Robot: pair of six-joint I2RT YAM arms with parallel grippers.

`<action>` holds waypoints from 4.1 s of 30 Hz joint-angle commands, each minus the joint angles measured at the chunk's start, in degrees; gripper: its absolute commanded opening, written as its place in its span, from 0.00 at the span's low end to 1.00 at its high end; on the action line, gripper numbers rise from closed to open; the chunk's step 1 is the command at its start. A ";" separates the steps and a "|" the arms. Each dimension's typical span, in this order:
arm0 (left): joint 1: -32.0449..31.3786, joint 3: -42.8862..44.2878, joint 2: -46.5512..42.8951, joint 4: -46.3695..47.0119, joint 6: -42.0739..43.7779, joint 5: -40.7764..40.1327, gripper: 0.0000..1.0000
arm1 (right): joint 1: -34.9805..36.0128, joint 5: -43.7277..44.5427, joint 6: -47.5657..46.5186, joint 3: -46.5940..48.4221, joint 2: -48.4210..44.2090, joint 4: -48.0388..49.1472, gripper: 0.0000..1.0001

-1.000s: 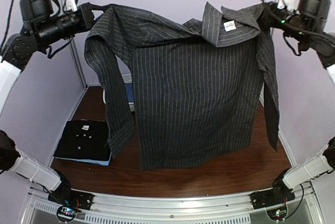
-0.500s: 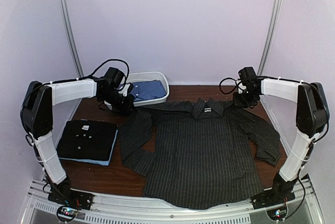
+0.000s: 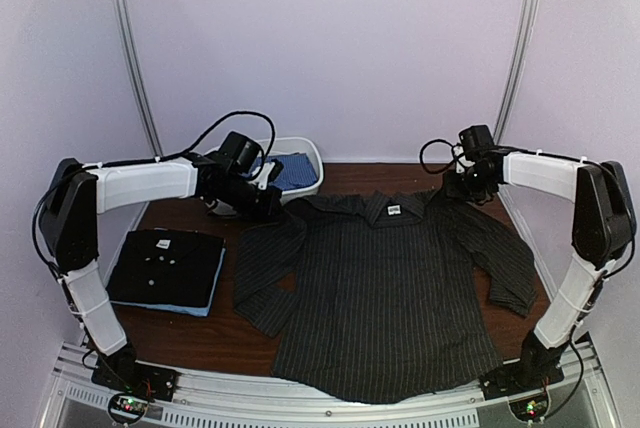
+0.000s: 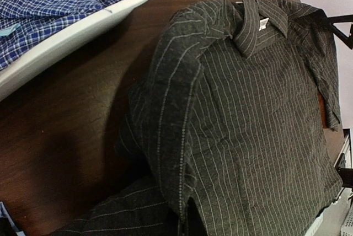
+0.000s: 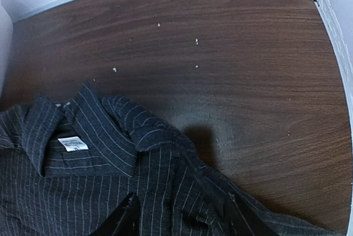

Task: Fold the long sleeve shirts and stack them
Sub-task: Flatten out the crumpled shirt at the center of the board, then move the bin to the corner of the board, then smooth out the flattened shirt at the center of the board.

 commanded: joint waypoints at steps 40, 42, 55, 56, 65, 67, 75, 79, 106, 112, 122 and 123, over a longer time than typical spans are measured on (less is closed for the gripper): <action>-6.64 58.30 44.93 6.62 -2.16 -17.49 0.93 | 13.56 -1.88 9.13 -18.49 -23.18 10.28 1.00; -5.81 58.28 45.86 6.66 -5.97 -19.63 0.93 | 13.56 -2.01 9.27 -18.89 -23.86 9.96 1.00; 1.86 44.10 37.10 3.57 -15.86 -33.89 0.93 | 13.64 -3.65 10.54 -22.11 -24.63 11.74 1.00; 2.51 42.70 36.23 3.57 -16.21 -34.05 0.93 | 13.65 -3.72 10.61 -22.24 -24.51 11.85 1.00; 6.38 35.87 30.53 3.73 -15.09 -33.71 0.94 | 14.11 -4.74 10.33 -22.50 -22.97 12.56 1.00; 6.47 36.08 29.82 3.75 -13.40 -32.74 0.94 | 14.57 -5.22 10.12 -22.45 -21.93 12.78 1.00; 3.98 35.52 24.34 4.05 -5.64 -29.26 0.94 | 15.98 -4.60 9.04 -21.97 -15.28 15.88 1.00; 2.84 32.89 19.55 3.82 -2.91 -31.43 0.94 | 14.26 -5.23 9.12 -21.12 -11.29 18.71 1.00; -6.56 -1.10 -9.42 5.08 0.29 -12.52 0.93 | 2.68 -33.48 21.63 4.78 23.96 40.93 0.98; -10.70 -2.99 -7.56 5.48 0.76 -11.18 0.93 | 0.91 -40.49 31.97 13.01 31.58 50.01 0.97; -12.67 0.26 1.57 5.43 0.53 -10.97 0.91 | -0.95 -43.57 46.33 18.47 34.78 64.25 0.99; -12.70 1.36 3.13 5.44 0.80 -11.13 0.90 | -0.94 -43.62 47.02 19.35 35.16 64.49 0.99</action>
